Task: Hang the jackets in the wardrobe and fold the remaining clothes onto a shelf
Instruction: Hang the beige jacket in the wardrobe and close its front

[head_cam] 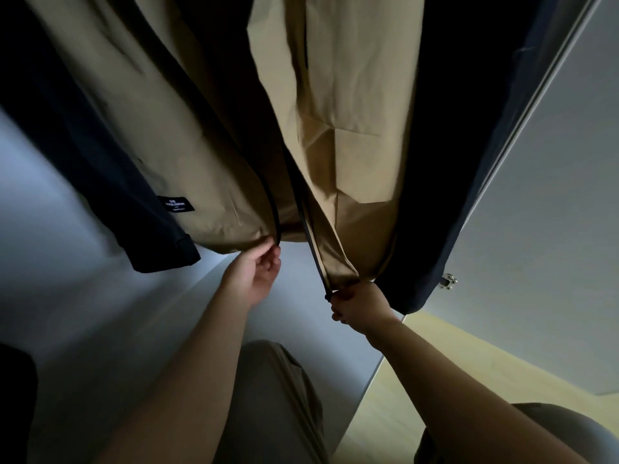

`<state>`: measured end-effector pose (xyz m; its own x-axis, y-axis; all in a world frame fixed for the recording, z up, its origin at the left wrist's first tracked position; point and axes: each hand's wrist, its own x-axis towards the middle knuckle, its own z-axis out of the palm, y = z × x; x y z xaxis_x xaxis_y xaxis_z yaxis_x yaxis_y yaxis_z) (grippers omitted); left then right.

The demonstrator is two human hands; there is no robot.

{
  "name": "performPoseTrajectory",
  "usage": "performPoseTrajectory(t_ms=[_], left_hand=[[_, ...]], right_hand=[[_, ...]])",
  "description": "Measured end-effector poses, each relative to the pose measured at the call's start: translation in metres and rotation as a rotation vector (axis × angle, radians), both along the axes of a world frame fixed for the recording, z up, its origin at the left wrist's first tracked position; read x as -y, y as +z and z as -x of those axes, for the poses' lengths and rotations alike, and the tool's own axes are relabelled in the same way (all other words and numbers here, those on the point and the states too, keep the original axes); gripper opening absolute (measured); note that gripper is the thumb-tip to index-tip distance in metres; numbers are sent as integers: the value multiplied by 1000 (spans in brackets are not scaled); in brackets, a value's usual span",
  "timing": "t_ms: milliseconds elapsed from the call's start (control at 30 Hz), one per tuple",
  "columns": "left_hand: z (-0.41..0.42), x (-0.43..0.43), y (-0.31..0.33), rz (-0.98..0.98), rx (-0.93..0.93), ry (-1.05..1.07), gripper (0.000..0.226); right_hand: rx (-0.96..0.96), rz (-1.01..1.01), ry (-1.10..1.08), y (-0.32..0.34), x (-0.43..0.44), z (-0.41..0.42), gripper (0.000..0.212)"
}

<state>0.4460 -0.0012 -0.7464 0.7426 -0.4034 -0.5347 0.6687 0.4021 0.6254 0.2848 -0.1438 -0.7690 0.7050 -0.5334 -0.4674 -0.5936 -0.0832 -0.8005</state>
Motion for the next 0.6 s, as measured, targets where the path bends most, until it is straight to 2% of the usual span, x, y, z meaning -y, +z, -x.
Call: performPoseTrajectory(t_ms=[67,133,200,267,400,533,600], left_hand=[[18,-11,-2,-35,33,-58,13],[33,-22,-8,-169,128,-66,22],[46,-29,-12,-405,308,-31,22],[58,-29,-11,-557,505,9,16],[71,-26,-7,-590,731,10,9],[72,-20,-11,-592,796,-64,10],[75,-14,-15,-637,813,-65,13]], right_hand=[[-47,134,112,1,-4,-3,18],[-58,168,162,-1,-9,-6,23],[-40,170,158,-4,-13,-7,23],[-8,157,108,-7,-14,-6,19],[79,-28,-47,-9,-13,-3,9],[123,-303,-145,-10,-17,-4,9],[99,-295,-127,-11,-20,-5,9]])
